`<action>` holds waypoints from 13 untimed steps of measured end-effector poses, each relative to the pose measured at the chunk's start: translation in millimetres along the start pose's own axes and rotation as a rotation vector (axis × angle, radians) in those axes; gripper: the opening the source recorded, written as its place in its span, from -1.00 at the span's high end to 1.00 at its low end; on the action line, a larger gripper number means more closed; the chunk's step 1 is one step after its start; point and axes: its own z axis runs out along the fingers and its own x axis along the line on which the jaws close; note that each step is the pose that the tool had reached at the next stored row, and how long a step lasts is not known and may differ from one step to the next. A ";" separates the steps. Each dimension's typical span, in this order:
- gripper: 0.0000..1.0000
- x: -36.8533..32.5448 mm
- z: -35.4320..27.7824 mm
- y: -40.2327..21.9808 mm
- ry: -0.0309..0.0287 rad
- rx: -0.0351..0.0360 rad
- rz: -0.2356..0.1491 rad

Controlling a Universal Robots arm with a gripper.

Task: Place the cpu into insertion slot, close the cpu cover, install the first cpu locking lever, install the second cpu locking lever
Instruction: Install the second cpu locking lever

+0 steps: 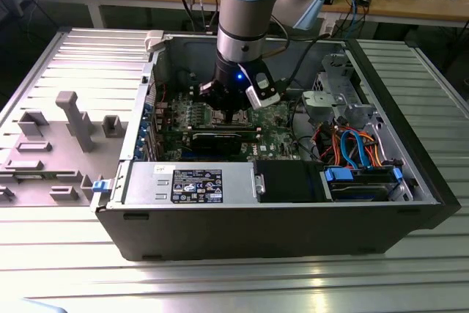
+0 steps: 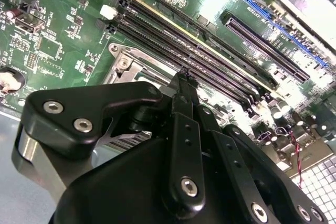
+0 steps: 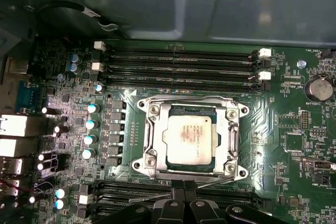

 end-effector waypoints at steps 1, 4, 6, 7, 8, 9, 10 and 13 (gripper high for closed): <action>0.79 0.0 0.0 0.0 0.0010 0.0005 -0.012; 0.79 1.6 0.4 0.1 0.0009 -0.0001 -0.013; 0.79 4.2 0.6 0.2 0.0010 -0.0003 -0.013; 0.79 5.6 0.8 0.2 0.0010 -0.0006 -0.013; 0.79 7.1 1.1 0.3 0.0009 -0.0009 -0.013; 0.79 8.3 1.3 0.2 0.0010 -0.0014 -0.013; 0.79 9.4 1.6 0.1 0.0009 -0.0020 -0.013; 0.79 12.2 2.3 -0.8 0.0008 -0.0048 -0.013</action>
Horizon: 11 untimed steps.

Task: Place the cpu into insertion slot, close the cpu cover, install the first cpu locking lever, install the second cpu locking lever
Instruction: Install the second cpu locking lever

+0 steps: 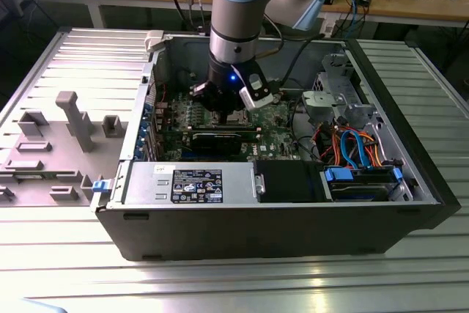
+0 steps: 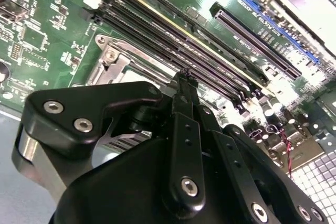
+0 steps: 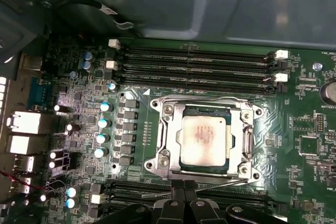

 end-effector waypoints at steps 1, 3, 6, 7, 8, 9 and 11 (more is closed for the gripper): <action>0.79 0.7 0.1 -0.5 -0.0001 -0.0007 0.000; 0.79 1.9 0.1 -2.2 0.0003 -0.0017 -0.006; 0.79 5.7 0.6 -2.9 0.0003 -0.0050 -0.009; 0.79 6.8 0.8 -3.0 0.0003 -0.0054 -0.010; 0.79 8.0 1.1 -3.0 0.0003 -0.0059 -0.010; 0.79 9.0 1.3 -3.1 0.0003 -0.0065 -0.010; 0.79 10.7 1.8 -3.9 0.0004 -0.0082 -0.013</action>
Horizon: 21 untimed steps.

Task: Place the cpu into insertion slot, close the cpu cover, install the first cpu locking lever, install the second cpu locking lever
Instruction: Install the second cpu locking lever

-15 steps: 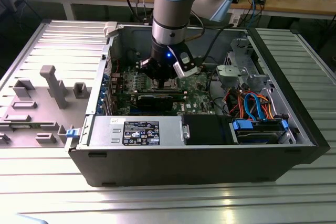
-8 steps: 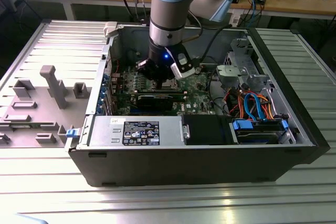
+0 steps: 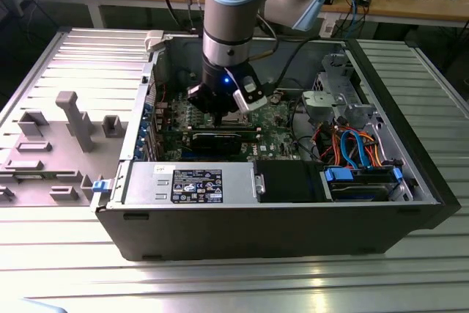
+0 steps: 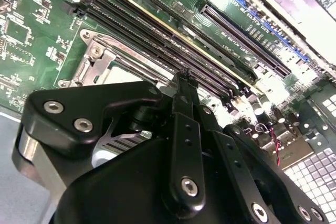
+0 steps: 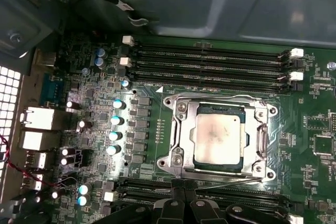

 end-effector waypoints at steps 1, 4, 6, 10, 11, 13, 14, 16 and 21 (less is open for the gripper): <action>0.79 0.4 0.1 -0.3 0.0000 -0.0006 -0.001; 0.79 3.2 0.6 -1.4 0.0003 -0.0037 -0.007; 0.79 5.9 1.3 -1.5 0.0002 -0.0069 -0.010; 0.79 10.2 4.3 -1.4 -0.0003 -0.0170 -0.015; 0.79 10.9 5.0 -1.4 -0.0005 -0.0196 -0.016; 0.79 11.5 6.4 -1.5 -0.0009 -0.0247 -0.018; 0.79 11.6 7.3 -1.5 -0.0012 -0.0280 -0.019; 0.79 11.7 7.9 -1.6 -0.0015 -0.0322 -0.019; 0.79 11.6 8.0 -1.6 -0.0016 -0.0327 -0.019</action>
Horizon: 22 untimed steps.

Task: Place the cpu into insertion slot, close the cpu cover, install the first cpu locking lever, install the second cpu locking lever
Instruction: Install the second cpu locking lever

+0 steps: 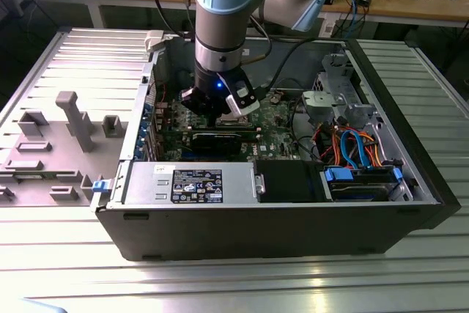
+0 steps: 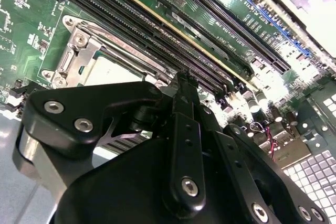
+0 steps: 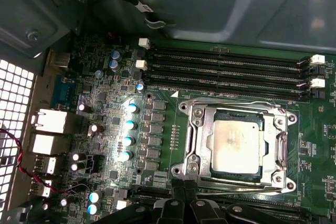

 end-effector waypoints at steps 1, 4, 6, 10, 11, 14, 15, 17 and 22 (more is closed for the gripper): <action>0.79 0.0 0.0 0.0 0.0000 -0.0002 0.000; 0.79 0.0 0.0 0.0 0.0000 -0.0003 0.000; 0.79 0.0 0.0 0.0 0.0000 -0.0004 0.000; 0.79 0.0 0.0 0.0 0.0000 -0.0006 0.000; 0.79 0.0 0.0 0.0 0.0000 -0.0006 0.000; 0.79 0.0 0.5 -0.1 -0.0005 -0.0040 0.000; 0.79 0.0 0.5 -0.1 -0.0006 -0.0062 0.000; 0.79 0.0 0.9 -0.1 -0.0011 -0.0099 0.000; 0.79 0.2 0.6 -2.4 -0.0013 -0.0113 -0.001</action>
